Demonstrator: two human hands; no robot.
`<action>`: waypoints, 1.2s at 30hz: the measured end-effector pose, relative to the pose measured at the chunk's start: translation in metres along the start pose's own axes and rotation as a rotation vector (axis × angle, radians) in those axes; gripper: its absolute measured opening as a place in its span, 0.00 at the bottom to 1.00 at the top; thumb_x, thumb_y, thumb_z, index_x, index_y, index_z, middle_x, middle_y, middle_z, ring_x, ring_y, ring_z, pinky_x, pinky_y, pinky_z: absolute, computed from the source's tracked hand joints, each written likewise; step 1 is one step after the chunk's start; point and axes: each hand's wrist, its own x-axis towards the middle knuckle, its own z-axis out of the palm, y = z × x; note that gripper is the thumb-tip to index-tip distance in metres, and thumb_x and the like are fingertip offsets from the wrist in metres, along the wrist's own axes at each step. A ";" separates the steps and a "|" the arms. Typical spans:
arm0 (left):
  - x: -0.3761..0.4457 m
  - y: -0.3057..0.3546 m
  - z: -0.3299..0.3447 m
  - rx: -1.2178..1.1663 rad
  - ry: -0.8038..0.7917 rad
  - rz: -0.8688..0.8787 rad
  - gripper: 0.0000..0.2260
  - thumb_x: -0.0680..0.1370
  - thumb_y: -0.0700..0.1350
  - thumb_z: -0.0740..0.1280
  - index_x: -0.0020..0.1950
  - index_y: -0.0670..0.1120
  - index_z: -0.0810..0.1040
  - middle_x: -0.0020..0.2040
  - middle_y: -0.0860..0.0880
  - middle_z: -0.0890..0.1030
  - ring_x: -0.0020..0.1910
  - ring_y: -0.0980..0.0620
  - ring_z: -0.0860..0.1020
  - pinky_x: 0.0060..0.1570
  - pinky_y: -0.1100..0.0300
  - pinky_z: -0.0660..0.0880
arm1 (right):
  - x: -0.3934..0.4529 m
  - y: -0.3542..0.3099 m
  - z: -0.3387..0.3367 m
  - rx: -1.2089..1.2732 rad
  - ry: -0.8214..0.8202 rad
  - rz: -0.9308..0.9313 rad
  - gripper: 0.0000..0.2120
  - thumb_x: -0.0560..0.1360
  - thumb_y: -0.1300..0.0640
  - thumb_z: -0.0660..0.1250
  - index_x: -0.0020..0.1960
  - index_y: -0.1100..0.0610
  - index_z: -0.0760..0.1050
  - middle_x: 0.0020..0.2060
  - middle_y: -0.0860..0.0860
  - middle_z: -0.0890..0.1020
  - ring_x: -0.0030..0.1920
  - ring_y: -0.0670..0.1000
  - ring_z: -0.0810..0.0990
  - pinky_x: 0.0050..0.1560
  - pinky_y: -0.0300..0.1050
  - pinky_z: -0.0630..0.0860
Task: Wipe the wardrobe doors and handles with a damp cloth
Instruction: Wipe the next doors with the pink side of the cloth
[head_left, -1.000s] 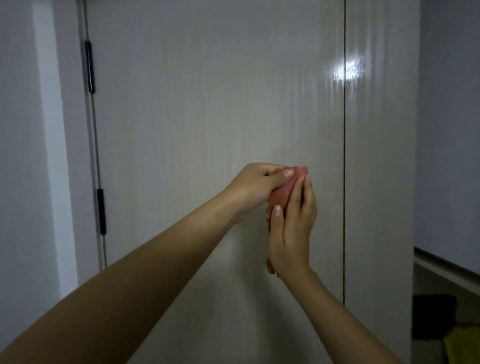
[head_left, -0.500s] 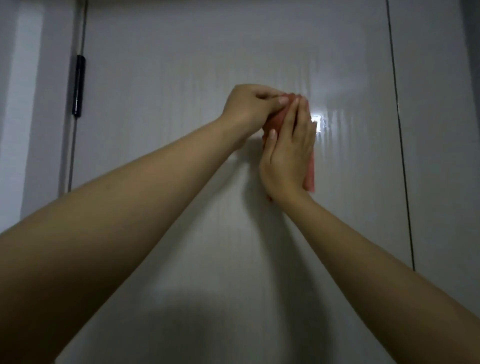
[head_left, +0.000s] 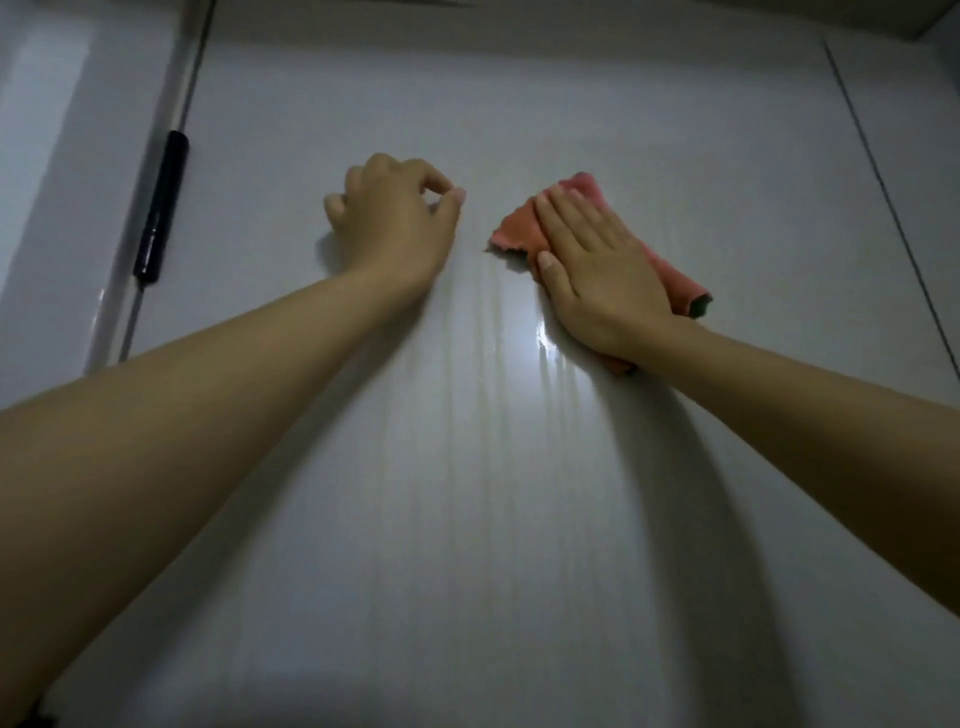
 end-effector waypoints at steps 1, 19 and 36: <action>0.001 -0.009 -0.003 0.048 0.023 0.012 0.13 0.80 0.54 0.61 0.58 0.53 0.79 0.62 0.49 0.76 0.65 0.48 0.69 0.58 0.56 0.59 | 0.006 0.003 0.000 -0.009 -0.008 -0.007 0.29 0.80 0.47 0.41 0.78 0.57 0.48 0.77 0.53 0.51 0.77 0.49 0.46 0.75 0.43 0.39; 0.006 -0.099 -0.020 0.306 -0.081 0.144 0.22 0.83 0.51 0.53 0.77 0.49 0.60 0.78 0.46 0.58 0.75 0.46 0.55 0.71 0.50 0.50 | 0.057 -0.033 0.034 -0.007 0.019 -0.033 0.29 0.80 0.46 0.40 0.78 0.56 0.48 0.78 0.52 0.50 0.77 0.48 0.46 0.74 0.41 0.38; 0.004 -0.142 -0.051 0.311 -0.126 0.288 0.29 0.76 0.55 0.45 0.76 0.51 0.63 0.77 0.45 0.61 0.75 0.47 0.58 0.72 0.52 0.51 | 0.129 -0.070 0.042 -0.014 0.041 -0.142 0.25 0.84 0.47 0.44 0.78 0.52 0.47 0.78 0.50 0.49 0.77 0.48 0.45 0.74 0.43 0.40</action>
